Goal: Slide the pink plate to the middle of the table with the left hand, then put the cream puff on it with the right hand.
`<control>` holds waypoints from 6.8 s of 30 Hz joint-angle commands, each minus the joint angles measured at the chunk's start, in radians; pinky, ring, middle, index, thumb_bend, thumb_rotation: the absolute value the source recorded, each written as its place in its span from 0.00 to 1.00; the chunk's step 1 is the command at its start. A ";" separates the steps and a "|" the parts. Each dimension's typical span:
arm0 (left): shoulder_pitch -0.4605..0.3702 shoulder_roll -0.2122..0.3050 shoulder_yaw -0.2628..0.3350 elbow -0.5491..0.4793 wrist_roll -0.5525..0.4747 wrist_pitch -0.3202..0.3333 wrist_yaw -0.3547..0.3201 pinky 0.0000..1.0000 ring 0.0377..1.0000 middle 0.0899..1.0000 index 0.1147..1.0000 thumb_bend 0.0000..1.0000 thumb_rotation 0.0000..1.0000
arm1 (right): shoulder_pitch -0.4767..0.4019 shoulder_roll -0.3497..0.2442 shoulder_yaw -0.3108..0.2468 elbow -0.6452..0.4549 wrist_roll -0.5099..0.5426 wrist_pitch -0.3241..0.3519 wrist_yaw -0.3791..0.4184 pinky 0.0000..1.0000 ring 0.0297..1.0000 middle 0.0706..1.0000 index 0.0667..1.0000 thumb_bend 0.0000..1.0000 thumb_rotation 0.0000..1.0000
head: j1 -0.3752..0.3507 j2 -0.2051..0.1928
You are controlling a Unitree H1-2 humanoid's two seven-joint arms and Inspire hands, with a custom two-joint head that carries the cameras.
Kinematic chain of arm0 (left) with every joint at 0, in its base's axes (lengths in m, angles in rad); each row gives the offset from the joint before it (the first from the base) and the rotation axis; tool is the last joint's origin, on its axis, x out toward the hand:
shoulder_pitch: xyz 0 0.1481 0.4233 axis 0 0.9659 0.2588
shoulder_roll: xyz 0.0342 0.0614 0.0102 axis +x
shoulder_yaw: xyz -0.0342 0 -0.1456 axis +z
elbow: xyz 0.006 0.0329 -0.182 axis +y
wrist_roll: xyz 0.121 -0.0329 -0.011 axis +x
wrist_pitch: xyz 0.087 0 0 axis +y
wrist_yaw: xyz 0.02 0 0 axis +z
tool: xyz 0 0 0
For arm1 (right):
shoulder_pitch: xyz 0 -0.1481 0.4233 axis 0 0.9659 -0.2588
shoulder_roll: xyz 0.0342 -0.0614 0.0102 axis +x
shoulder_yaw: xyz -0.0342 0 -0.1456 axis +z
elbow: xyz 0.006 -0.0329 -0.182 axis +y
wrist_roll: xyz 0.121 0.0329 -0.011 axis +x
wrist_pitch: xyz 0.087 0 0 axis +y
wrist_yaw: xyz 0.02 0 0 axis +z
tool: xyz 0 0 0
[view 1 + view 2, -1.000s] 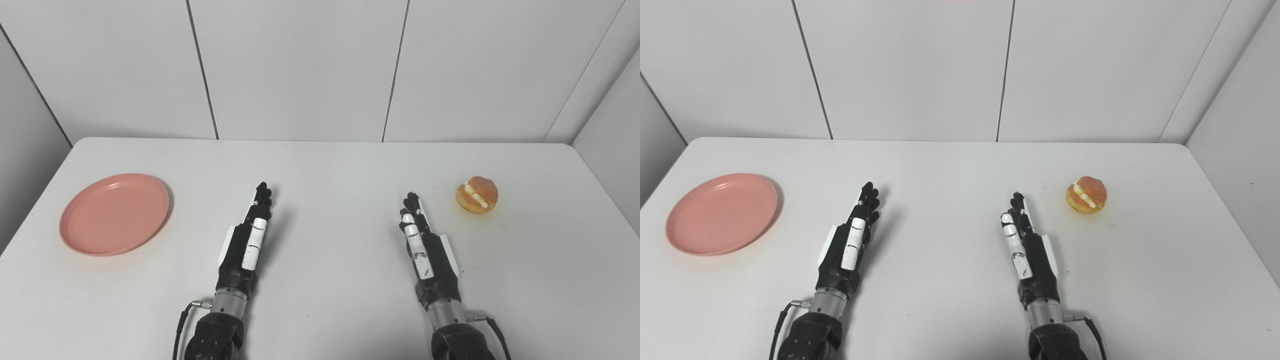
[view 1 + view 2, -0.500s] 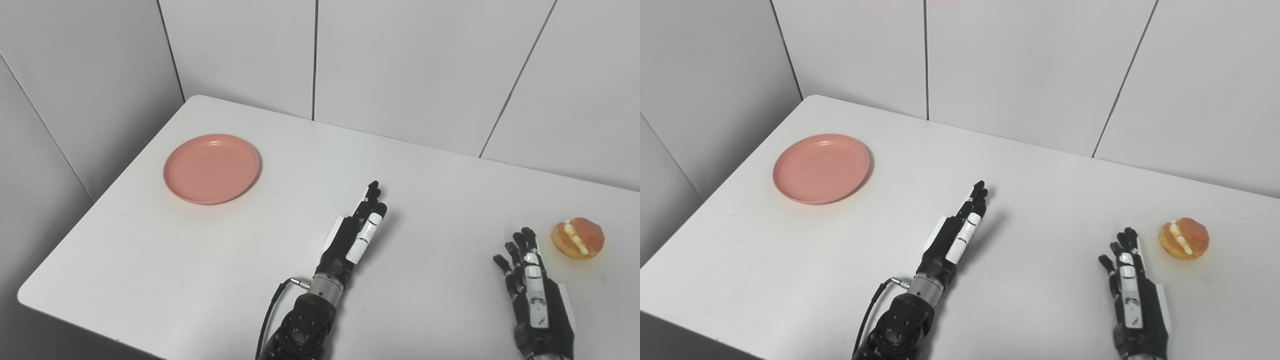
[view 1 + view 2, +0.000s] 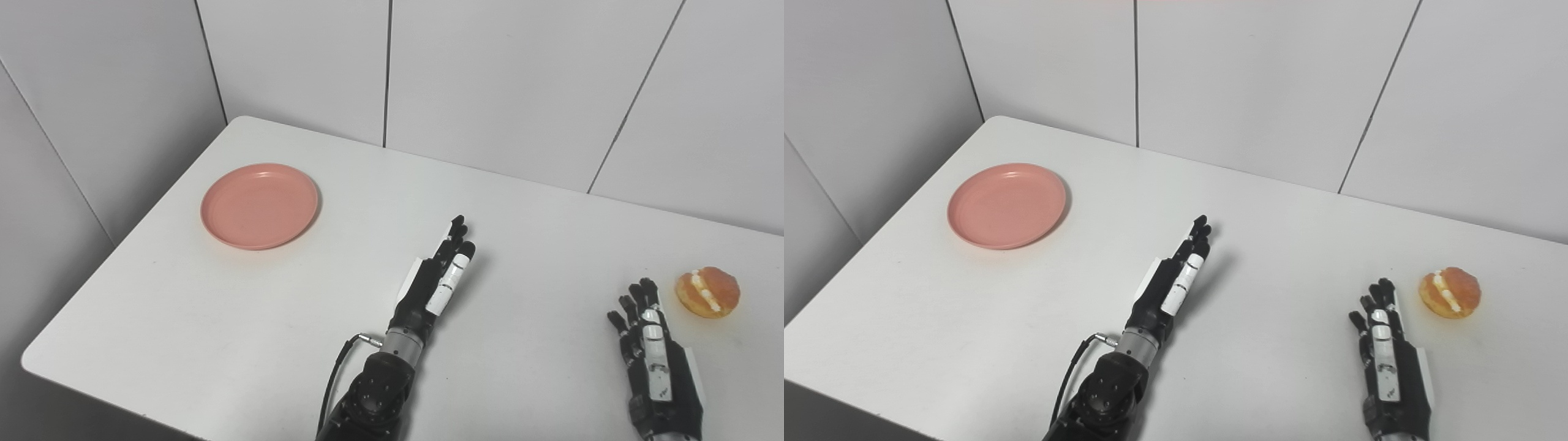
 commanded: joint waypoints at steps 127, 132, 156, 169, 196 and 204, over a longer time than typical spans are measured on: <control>-0.285 0.453 0.487 0.441 -0.326 -0.132 0.140 0.87 0.82 0.75 0.74 0.80 1.00 | -0.027 -0.022 -0.011 0.009 0.018 -0.024 0.022 1.00 1.00 1.00 1.00 0.57 0.84 | 0.045 0.016; -0.279 0.448 0.472 0.419 -0.311 -0.102 0.141 0.87 0.82 0.75 0.74 0.82 1.00 | -0.025 -0.022 -0.012 0.003 0.023 -0.021 0.023 1.00 1.00 1.00 1.00 0.56 0.84 | 0.045 0.016; -0.253 0.405 0.357 0.322 -0.275 -0.018 0.086 0.87 0.85 0.80 0.78 0.73 1.00 | -0.026 -0.023 -0.009 -0.001 0.016 -0.027 0.021 1.00 1.00 1.00 1.00 0.56 0.84 | 0.039 0.026; -0.234 0.368 0.329 0.225 -0.289 0.070 0.054 0.87 0.84 0.80 0.78 0.75 1.00 | -0.030 -0.021 -0.010 0.003 0.019 -0.028 0.021 1.00 1.00 1.00 1.00 0.54 0.84 | 0.037 0.026; -0.206 0.309 0.232 0.109 -0.234 0.174 0.027 0.89 0.85 0.80 0.80 0.70 1.00 | -0.030 -0.021 -0.012 0.004 0.007 -0.025 0.009 1.00 1.00 1.00 1.00 0.59 0.84 | 0.025 0.035; -0.203 0.299 0.199 0.109 -0.231 0.185 0.011 0.89 0.86 0.81 0.80 0.72 1.00 | -0.033 -0.018 -0.012 0.004 -0.001 -0.026 0.011 1.00 1.00 1.00 1.00 0.57 0.85 | 0.015 0.039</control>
